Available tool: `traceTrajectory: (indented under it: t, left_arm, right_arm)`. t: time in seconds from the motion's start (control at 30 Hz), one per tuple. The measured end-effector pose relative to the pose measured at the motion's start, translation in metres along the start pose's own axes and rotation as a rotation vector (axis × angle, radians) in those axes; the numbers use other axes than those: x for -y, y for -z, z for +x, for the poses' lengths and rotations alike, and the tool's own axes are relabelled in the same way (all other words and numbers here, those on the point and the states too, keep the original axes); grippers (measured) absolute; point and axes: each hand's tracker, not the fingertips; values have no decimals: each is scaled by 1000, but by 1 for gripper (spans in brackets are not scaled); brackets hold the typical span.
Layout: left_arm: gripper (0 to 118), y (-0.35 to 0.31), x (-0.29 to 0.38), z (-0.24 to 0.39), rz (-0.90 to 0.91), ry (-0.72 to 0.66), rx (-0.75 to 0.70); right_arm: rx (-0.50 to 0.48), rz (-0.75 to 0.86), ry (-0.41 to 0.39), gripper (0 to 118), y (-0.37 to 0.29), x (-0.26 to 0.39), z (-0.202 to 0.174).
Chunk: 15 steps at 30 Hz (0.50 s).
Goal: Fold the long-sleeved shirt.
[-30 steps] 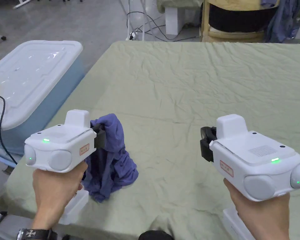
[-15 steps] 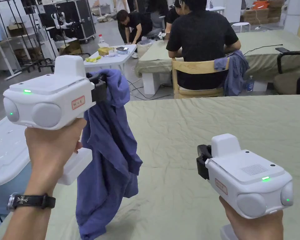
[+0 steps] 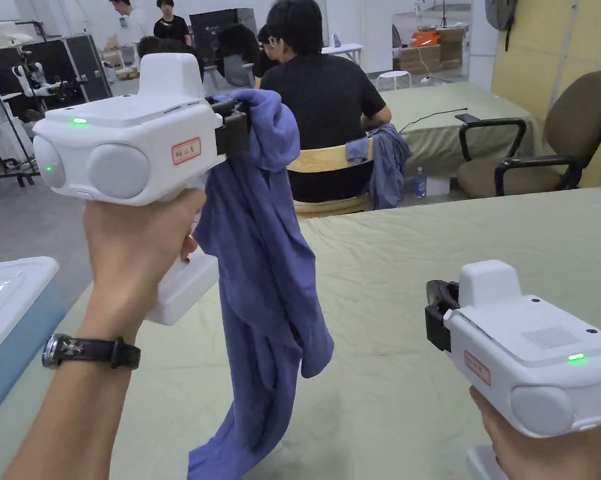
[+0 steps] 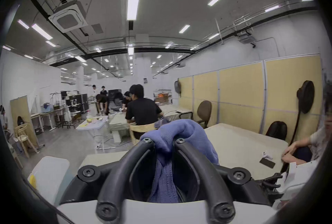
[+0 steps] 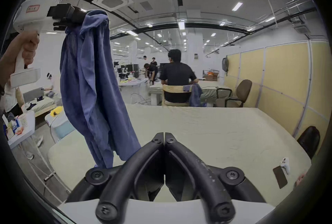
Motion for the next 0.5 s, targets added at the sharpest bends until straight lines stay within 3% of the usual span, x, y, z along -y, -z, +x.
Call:
traceTrajectory:
  t: [0.27,0.5]
  left_arm:
    - [14,68,0,70,-19,5,162]
    - [14,142,76,129,-199,32,242]
  right_arm:
    - [131,-13,62,1,-15,15,65]
    - [213,-56,120,1,-14,44,107]
